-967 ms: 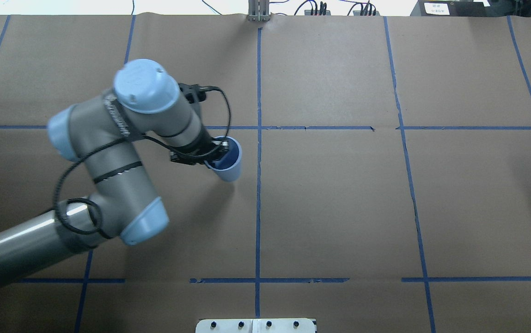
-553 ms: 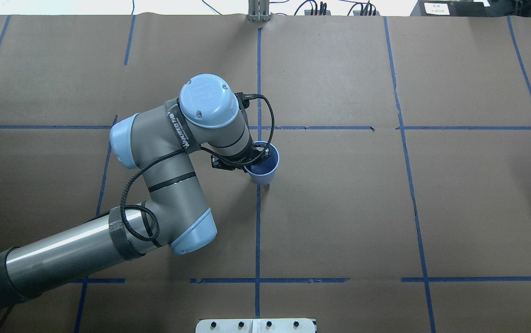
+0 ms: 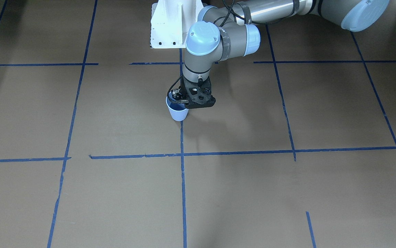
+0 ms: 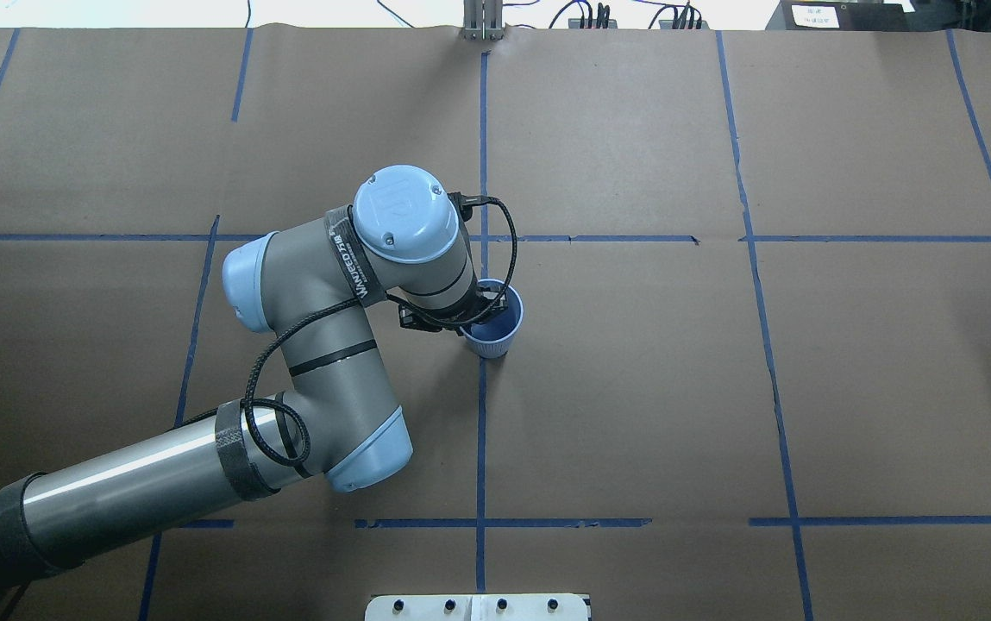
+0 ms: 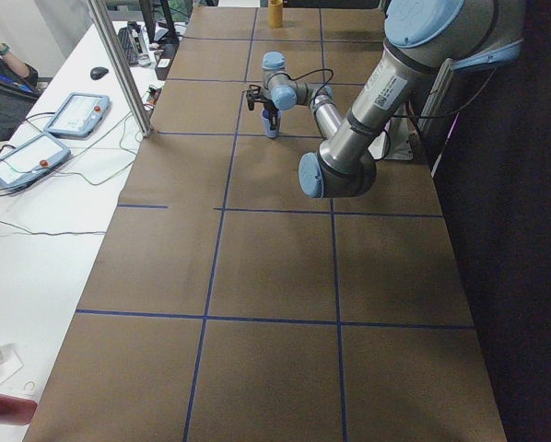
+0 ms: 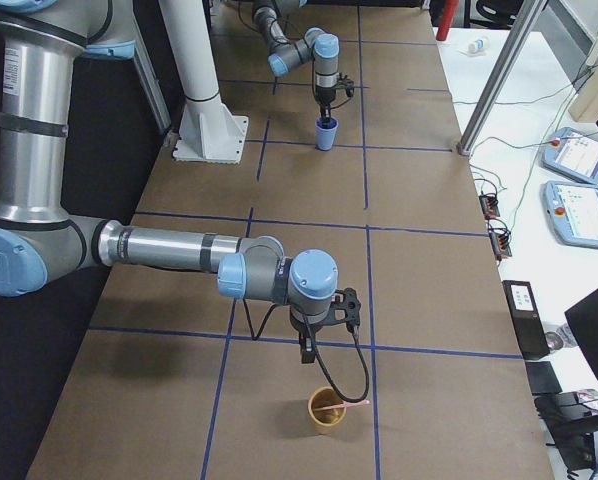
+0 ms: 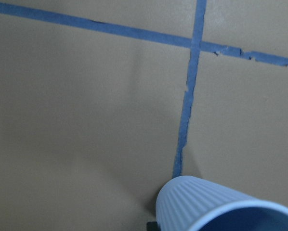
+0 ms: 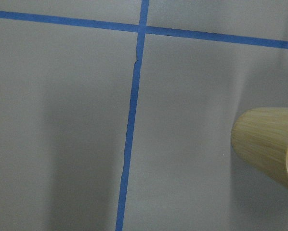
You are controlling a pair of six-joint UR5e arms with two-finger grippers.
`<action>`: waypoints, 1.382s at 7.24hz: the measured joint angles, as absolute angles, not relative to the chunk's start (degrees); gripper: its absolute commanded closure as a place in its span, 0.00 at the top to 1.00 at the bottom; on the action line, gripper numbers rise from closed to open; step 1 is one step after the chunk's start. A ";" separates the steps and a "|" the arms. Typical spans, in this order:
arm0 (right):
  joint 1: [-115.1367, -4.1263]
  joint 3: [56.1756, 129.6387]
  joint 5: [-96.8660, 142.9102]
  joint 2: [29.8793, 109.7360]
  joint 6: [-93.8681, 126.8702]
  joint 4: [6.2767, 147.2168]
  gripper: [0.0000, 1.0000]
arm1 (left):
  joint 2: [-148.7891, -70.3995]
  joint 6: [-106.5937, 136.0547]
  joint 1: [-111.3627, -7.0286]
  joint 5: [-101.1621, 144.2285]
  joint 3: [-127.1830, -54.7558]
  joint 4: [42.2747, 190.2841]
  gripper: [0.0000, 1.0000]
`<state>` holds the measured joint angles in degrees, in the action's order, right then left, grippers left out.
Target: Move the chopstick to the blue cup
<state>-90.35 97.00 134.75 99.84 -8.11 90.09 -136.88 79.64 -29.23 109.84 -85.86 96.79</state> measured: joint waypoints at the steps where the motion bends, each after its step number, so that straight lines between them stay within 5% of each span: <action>1: -90.35 96.97 134.74 99.84 -8.09 90.09 1.00 | -136.64 79.58 -29.06 109.82 -85.82 96.90 0.45; 2: -90.35 96.96 134.74 99.84 -8.09 90.09 1.00 | -136.36 79.51 -28.97 109.86 -85.95 96.99 0.99; 7: -90.35 96.94 134.76 99.84 -8.09 90.09 1.00 | -135.42 74.47 -33.23 114.18 -91.60 91.74 1.00; 10: -90.35 96.94 134.74 99.55 -8.08 90.09 1.00 | -123.35 54.47 -43.31 122.90 -103.90 84.91 1.00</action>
